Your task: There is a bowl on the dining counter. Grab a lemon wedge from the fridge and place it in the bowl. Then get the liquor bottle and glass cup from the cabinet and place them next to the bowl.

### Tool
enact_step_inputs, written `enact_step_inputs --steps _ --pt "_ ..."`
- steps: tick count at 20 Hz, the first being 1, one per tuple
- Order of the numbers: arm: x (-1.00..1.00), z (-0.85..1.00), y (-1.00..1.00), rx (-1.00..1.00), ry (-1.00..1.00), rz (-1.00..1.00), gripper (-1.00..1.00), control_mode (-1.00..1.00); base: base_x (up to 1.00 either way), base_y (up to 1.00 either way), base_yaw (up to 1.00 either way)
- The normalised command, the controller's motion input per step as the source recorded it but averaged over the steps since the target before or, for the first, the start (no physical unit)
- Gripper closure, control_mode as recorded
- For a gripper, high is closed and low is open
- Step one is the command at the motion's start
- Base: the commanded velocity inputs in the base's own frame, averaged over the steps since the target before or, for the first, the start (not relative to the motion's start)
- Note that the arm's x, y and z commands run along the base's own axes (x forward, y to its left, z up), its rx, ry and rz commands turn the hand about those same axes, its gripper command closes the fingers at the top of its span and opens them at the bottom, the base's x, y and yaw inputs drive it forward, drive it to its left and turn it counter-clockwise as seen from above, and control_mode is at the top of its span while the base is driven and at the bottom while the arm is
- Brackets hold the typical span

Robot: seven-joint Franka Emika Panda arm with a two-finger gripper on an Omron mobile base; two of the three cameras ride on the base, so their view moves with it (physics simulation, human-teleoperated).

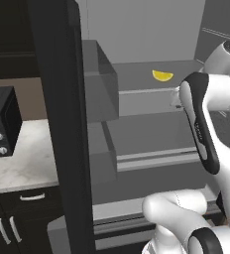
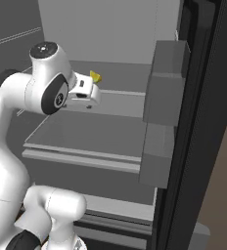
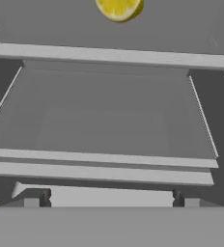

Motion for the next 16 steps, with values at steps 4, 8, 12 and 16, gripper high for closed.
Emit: enact_step_inputs --steps 4,8,12,16 --pt "-0.01 0.05 0.00 0.00 -0.06 0.00 -1.00 -1.00 0.01 0.00 0.00" --pt "-0.42 0.47 0.00 0.00 -0.40 0.00 -1.00 -1.00 0.00 0.00 0.00" --pt "-0.38 0.63 0.00 0.00 -0.47 0.00 -1.00 -1.00 0.00 0.00 0.00" --pt "0.05 0.30 0.00 0.00 -0.24 0.00 -1.00 -1.00 0.00 0.00 0.00"
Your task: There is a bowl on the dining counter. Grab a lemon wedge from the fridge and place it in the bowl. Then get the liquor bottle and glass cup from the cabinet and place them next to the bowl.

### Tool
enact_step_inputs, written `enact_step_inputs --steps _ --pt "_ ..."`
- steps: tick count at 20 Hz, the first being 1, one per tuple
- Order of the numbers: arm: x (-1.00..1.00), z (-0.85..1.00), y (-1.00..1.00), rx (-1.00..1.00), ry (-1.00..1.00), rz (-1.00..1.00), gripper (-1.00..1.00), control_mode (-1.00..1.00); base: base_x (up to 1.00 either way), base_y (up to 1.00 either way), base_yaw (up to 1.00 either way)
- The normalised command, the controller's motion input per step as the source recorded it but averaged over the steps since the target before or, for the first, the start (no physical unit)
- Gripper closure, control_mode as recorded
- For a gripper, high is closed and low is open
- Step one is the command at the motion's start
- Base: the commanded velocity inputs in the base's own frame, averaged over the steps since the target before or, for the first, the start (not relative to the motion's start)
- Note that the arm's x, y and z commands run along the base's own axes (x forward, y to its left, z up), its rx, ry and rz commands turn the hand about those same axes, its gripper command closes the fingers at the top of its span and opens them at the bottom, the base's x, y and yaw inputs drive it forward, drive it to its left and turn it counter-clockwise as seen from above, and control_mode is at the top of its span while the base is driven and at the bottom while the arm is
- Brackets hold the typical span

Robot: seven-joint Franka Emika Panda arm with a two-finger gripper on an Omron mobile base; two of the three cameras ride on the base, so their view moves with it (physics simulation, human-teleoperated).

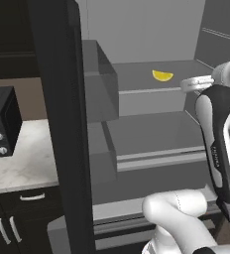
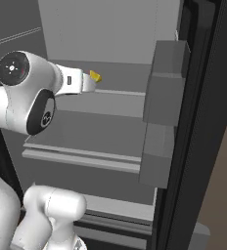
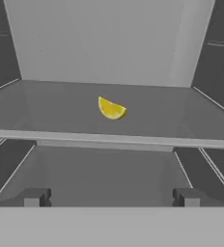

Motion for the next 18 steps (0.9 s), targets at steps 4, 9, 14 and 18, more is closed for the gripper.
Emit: enact_step_inputs --steps 4,9,14,18 --pt "0.35 0.13 0.00 0.01 0.00 0.02 -1.00 -1.00 0.00 0.00 0.00" --pt "0.50 0.07 0.00 0.01 0.01 0.03 -1.00 -1.00 0.00 0.00 0.00" --pt "0.48 0.05 0.00 0.00 0.02 0.03 -1.00 -1.00 0.00 0.00 0.00" --pt "0.51 0.00 0.00 0.00 0.09 0.02 -1.00 -1.00 0.00 0.00 0.00"
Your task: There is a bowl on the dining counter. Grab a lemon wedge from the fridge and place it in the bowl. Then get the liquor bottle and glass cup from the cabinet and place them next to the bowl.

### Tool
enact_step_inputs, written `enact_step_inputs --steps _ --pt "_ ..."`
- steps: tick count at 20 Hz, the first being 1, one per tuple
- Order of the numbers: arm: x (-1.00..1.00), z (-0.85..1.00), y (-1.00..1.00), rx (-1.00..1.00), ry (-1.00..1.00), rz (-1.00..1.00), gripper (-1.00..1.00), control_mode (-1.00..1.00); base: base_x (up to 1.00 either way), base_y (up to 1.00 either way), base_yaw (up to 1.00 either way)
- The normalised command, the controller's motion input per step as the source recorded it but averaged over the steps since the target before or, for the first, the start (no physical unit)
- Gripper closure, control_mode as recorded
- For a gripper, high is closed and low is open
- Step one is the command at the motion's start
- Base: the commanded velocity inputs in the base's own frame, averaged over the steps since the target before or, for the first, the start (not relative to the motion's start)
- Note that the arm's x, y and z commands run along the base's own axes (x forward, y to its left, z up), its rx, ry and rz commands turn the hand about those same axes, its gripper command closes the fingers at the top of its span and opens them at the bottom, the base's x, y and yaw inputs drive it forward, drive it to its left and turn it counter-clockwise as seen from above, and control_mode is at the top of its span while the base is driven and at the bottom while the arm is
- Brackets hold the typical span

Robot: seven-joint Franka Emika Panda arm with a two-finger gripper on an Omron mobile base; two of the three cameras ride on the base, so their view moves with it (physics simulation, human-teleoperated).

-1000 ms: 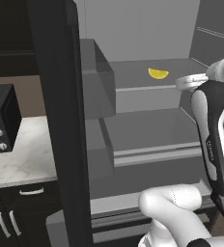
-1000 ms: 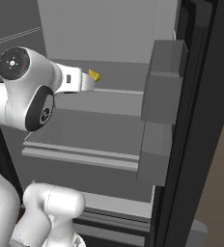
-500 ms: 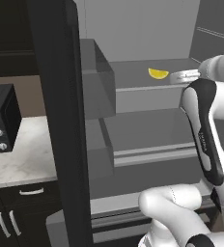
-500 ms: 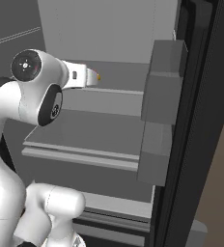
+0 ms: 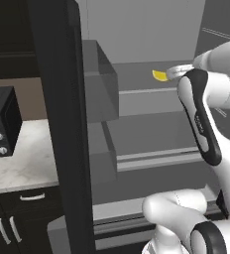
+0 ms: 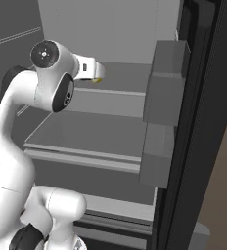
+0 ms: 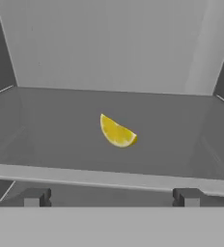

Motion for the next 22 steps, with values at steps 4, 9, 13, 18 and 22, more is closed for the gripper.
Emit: enact_step_inputs --steps 4,9,13,18,22 --pt "0.65 -0.02 0.00 0.00 0.13 0.03 -1.00 -1.00 0.00 0.00 0.00" --pt "0.58 -0.06 0.00 0.00 0.08 0.05 -1.00 -1.00 0.00 0.00 0.00" --pt "0.42 -0.15 0.00 0.00 0.01 0.06 -1.00 -1.00 0.00 0.00 0.00" --pt "0.37 -0.30 0.00 0.00 0.00 0.08 -1.00 -1.00 0.00 0.00 0.00" --pt "0.36 -0.32 0.00 0.00 0.00 0.07 -1.00 -1.00 0.00 0.00 0.00"
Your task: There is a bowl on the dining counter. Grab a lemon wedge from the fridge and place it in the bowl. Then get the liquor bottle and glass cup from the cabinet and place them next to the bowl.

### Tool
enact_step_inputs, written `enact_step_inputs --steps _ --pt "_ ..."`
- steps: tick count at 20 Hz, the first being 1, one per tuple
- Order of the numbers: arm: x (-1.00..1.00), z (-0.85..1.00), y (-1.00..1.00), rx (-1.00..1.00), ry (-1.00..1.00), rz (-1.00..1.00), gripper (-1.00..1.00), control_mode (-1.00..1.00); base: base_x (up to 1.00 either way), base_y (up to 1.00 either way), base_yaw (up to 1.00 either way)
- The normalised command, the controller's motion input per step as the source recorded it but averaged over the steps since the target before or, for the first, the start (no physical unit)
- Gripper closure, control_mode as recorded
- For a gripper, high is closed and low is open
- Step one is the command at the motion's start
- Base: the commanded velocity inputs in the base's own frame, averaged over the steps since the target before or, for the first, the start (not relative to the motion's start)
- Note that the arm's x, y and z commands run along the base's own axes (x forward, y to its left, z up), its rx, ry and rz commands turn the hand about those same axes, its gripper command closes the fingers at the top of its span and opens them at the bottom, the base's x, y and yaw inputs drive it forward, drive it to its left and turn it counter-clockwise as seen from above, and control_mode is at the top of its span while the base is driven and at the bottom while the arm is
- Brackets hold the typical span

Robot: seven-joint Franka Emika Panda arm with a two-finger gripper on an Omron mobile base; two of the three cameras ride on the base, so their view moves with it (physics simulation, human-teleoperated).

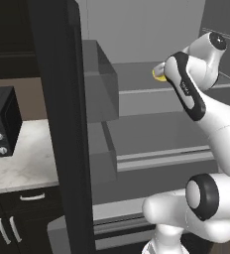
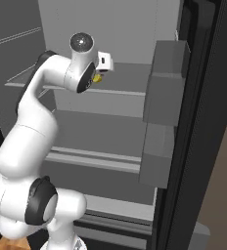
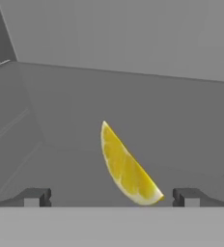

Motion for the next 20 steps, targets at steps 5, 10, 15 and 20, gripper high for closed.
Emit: enact_step_inputs --steps 5,10,15,20 --pt "0.32 -0.16 0.00 0.00 0.00 0.04 -1.00 -1.00 0.00 0.00 0.00" --pt "0.30 -0.09 0.00 0.00 0.00 0.05 -1.00 -1.00 0.00 0.00 0.00" --pt "0.23 -0.13 0.00 0.00 0.00 0.03 -1.00 -1.00 0.00 0.00 0.00" --pt "0.17 -0.21 0.00 0.00 0.00 0.02 -1.00 -1.00 0.00 0.00 0.00"
